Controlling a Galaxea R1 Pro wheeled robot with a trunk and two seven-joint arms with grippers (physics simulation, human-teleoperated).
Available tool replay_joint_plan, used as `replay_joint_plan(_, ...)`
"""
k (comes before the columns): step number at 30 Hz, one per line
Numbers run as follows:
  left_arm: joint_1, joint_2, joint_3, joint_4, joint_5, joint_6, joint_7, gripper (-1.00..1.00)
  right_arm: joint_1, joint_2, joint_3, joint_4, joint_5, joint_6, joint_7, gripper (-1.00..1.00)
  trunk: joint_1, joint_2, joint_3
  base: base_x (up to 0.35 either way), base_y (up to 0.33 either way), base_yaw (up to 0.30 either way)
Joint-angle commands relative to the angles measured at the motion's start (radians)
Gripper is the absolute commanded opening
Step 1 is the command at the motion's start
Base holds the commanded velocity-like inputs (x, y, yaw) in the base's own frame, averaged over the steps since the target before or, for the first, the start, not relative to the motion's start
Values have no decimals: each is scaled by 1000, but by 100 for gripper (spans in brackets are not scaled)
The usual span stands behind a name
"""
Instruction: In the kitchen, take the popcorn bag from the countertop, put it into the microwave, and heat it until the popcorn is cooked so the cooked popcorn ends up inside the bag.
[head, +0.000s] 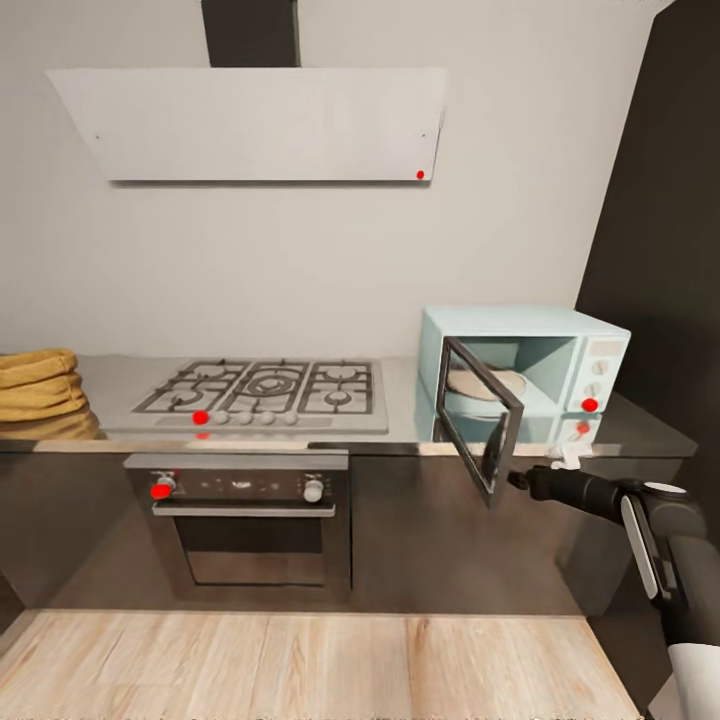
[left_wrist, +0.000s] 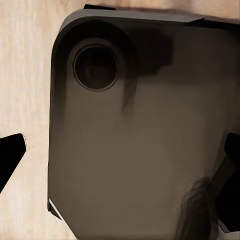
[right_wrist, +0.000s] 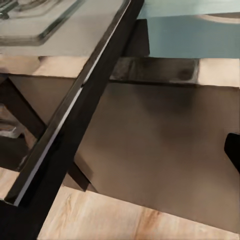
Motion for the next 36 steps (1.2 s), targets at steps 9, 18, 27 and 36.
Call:
replay_joint_plan(9,0,0,1,-1,9,-2,1,100,-1,1,-1,0,5,6,6,100,0,-1,-1,-27,168,0)
replay_joint_plan(18,0,0,1,-1,9,-2,1,100,-1,0,-3,2,23,6,5,100,0,-1,-1,0,110,0)
replay_joint_plan(27,1,0,1,-1,9,-1,1,100,-1,-12,-165,6,110,3,-25,100,0,-1,-1,0,0,0)
replay_joint_plan(36,0,1,-1,-1,9,-1,1,100,16,-16,-304,229,427,-60,-33,100,0,-1,-1,0,0,0)
